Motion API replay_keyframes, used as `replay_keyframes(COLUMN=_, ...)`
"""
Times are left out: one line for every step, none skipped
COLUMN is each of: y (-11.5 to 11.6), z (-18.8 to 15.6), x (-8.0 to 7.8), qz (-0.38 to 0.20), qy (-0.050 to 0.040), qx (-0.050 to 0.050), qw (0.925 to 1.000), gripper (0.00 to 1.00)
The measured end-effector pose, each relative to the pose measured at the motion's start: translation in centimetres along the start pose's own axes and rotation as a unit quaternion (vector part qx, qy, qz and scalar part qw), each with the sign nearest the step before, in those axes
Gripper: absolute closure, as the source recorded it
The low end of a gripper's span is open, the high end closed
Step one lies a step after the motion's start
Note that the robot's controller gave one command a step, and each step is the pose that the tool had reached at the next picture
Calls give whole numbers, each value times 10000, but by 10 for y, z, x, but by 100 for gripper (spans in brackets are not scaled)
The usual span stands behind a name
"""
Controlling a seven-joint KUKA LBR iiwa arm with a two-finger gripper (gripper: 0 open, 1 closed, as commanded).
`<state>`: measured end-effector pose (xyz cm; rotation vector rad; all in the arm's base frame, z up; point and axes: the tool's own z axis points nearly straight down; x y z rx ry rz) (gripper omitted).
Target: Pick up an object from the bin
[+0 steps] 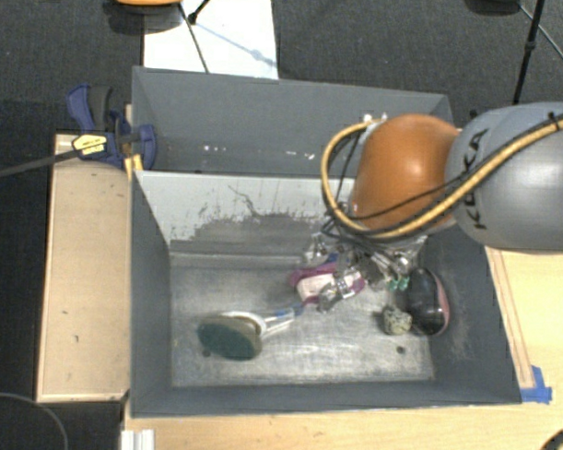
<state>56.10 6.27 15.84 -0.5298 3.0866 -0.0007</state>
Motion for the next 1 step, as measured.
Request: replay_keyframes(y=0, z=-24, x=-1, qz=14, qy=22, qx=-6, qw=10000, gripper=100)
